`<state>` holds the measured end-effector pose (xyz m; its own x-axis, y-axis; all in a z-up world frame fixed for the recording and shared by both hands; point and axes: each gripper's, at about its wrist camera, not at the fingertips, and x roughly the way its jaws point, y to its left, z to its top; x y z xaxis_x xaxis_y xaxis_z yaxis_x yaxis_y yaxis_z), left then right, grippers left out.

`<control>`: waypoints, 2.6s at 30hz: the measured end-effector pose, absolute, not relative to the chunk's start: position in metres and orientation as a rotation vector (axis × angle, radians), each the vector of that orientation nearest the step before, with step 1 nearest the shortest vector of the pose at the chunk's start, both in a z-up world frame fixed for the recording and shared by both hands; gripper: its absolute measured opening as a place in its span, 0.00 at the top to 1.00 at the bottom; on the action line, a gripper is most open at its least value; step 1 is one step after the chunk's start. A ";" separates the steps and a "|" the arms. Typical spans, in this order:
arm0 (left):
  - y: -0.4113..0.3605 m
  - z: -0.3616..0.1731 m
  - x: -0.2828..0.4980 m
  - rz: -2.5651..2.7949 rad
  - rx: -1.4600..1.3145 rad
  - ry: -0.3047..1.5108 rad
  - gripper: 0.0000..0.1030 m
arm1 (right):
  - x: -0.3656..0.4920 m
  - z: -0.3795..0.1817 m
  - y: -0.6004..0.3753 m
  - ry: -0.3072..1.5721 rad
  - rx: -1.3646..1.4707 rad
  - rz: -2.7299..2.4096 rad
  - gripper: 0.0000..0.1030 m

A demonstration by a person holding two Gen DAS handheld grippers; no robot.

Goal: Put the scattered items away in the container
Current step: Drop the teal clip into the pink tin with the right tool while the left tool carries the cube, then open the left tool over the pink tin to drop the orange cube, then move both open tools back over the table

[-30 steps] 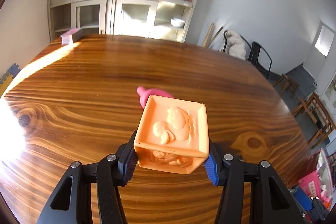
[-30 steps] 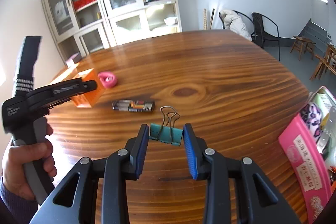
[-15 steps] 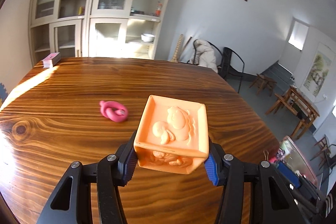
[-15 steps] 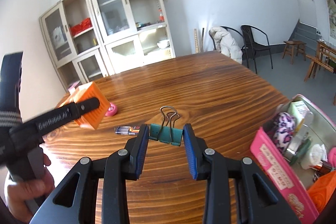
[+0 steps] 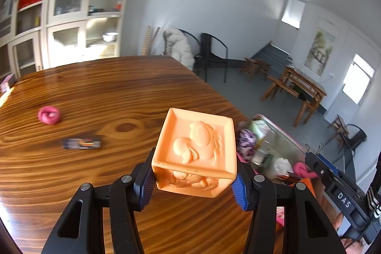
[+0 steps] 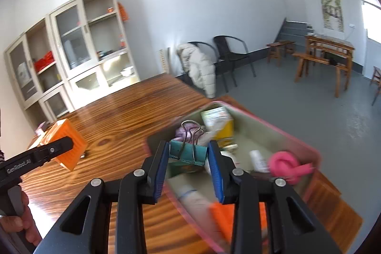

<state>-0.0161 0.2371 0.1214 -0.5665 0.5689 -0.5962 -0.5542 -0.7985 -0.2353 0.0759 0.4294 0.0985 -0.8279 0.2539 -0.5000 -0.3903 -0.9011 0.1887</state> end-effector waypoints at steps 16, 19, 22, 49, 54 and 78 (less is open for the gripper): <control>0.362 0.132 0.004 2.131 -0.877 0.074 0.43 | 0.096 0.084 0.502 0.479 -0.674 2.602 0.63; 0.369 0.136 0.000 2.123 -0.872 0.068 0.14 | 0.099 0.080 0.509 0.499 -0.685 2.600 0.53; 0.364 0.138 0.001 2.148 -0.836 0.051 0.12 | 0.099 0.077 0.511 0.507 -0.684 2.591 0.46; 0.173 0.108 -0.050 2.485 -1.011 -0.142 0.12 | 0.054 0.098 0.383 0.319 -0.702 2.854 0.24; 0.092 0.102 -0.061 2.622 -1.044 -0.170 0.12 | 0.025 0.086 0.327 0.242 -0.832 2.947 0.21; -0.111 0.092 -0.115 2.816 -1.117 -0.390 0.12 | -0.159 0.019 0.138 0.001 -1.194 2.867 0.21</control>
<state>-0.1148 -0.1109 0.0916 -0.7291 0.1736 -0.6621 0.0131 -0.9636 -0.2670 -0.1588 0.1382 0.0191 -0.7040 0.0326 -0.7095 -0.0332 -0.9994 -0.0130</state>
